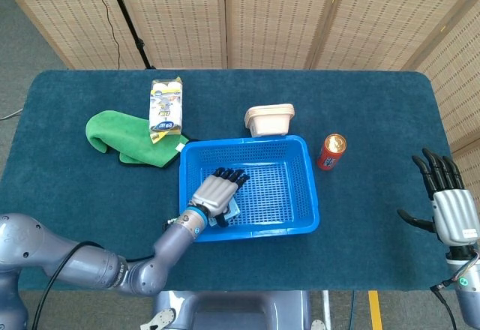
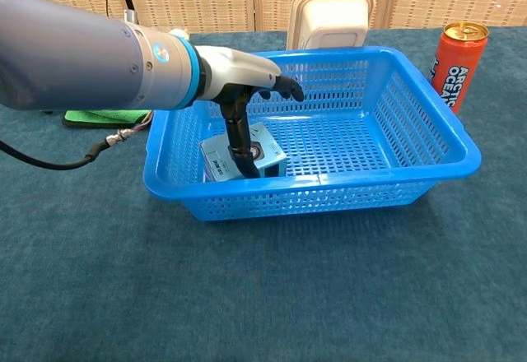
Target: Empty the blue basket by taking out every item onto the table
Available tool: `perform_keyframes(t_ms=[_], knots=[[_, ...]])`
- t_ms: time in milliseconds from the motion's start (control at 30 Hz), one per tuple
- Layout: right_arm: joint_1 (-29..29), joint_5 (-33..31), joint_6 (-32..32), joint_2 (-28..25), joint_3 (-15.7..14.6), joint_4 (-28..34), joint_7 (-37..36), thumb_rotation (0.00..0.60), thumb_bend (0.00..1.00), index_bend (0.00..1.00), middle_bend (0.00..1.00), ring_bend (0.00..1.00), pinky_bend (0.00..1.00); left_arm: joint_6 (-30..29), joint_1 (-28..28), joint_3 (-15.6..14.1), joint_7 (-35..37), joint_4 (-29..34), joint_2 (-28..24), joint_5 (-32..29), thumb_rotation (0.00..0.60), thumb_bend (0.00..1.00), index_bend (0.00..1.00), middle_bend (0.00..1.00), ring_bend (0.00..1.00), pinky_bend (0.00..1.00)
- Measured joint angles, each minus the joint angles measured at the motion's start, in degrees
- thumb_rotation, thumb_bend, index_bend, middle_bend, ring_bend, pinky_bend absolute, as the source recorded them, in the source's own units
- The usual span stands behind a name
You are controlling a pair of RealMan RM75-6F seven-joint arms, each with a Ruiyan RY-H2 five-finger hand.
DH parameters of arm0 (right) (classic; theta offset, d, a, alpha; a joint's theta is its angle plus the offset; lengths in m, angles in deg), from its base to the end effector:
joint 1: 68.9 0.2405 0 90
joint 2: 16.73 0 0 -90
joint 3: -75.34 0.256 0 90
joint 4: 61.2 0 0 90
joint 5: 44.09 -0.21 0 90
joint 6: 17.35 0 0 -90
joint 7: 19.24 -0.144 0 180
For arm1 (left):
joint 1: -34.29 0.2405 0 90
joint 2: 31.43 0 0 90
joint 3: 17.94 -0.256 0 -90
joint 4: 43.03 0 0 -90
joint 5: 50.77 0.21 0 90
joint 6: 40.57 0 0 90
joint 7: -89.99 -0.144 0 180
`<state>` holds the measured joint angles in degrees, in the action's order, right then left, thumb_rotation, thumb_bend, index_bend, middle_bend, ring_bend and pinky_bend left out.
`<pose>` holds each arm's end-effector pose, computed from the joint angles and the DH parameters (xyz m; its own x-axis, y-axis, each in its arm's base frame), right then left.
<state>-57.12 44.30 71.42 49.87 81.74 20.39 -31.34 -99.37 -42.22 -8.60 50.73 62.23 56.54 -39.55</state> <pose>-0.3026 -0.2331 0.1791 0.3082 0.1626 0.9373 -0.9274 -0.1683 0.3341 -0.0005 0.3167 -0.0472 0.4850 0.5390 0.6887 0.8674 -0.3963 -0.3008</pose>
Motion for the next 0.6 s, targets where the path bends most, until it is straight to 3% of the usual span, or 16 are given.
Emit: perform_keyframes(t_ms=[167,600], knots=[[-0.1,0.0,0.0,-0.1,0.2,0.0,-0.4,0.600,0.00,0.00,0.00,0.00,0.00,-0.3,0.4,0.0,0.4,-1.4,1.4,-0.5,0.600,0.09,0.00,0.00,0.00,0.02],[-0.2,0.6,0.0,0.0,0.5,0.2,-0.8,0.600,0.00,0.00,0.00,0.00,0.00,-1.7,2.1,0.2,0.9,-2.0,3.0,-3.2,0.600,0.09,0.00,0.00,0.00,0.48]])
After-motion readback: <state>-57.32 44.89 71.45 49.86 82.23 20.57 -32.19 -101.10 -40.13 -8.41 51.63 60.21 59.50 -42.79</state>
